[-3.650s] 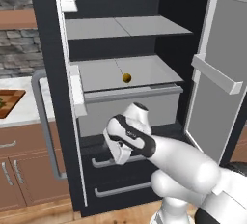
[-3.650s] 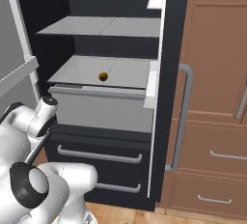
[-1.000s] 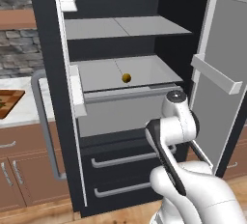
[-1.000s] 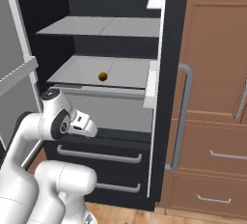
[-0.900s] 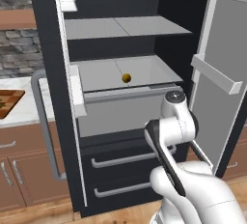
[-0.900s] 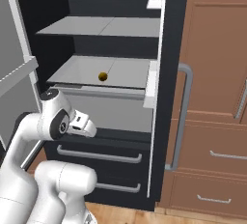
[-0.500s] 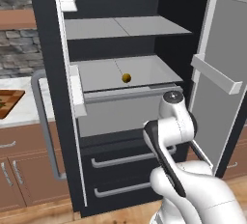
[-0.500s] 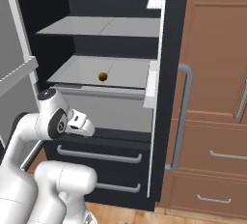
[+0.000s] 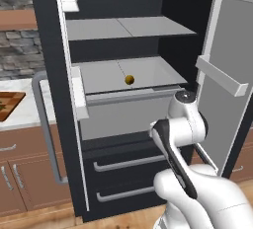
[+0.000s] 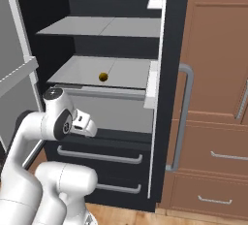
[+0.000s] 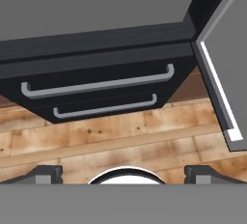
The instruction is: Retrieve a lemon from the fridge and place it on the cutting board with the fish.
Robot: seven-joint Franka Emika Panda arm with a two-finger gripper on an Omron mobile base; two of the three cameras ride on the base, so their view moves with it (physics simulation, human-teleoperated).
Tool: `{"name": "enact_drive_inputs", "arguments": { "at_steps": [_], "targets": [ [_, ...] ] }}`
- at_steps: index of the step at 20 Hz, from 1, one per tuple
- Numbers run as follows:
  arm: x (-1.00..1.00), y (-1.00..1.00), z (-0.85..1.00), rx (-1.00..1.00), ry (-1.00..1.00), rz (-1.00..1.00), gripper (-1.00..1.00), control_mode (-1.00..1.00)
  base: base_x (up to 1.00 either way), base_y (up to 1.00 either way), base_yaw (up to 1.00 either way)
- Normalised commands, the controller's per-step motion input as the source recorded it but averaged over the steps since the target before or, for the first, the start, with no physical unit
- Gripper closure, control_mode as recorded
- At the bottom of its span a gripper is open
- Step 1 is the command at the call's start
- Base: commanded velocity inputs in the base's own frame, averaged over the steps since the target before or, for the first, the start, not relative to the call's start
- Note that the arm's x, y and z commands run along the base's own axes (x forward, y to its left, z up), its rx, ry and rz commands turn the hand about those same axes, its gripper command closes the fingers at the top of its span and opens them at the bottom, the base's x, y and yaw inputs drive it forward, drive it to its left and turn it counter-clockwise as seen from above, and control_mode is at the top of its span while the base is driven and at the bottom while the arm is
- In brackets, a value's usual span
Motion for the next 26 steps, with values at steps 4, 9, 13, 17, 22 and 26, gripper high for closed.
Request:
{"name": "enact_drive_inputs", "arguments": {
  "at_steps": [4, 9, 13, 17, 22, 26],
  "targets": [
    [0.0, 0.0, 0.0, 0.01, 0.0, 0.0, -1.0, -1.0, 0.0, 0.0, 0.0],
    [0.0, 0.0, 0.0, 0.0, 0.0, 0.0, -1.0, -1.0, 0.0, 0.0, 0.0],
    [0.01, 0.0, 0.0, 0.0, 0.0, 0.0, -1.0, -1.0, 0.0, 0.0, 0.0],
    [0.0, 0.0, 0.0, 0.0, 0.0, 0.0, -1.0, 1.0, 0.09, 0.01, 0.0],
    [0.0, 0.0, 0.0, 0.0, 0.0, 0.0, -1.0, 1.0, 0.48, 0.0, 0.02],
    [0.0, 0.0, 0.0, 0.0, 0.0, 0.0, -1.0, 1.0, 0.54, 0.0, 0.02]
  ]
}}
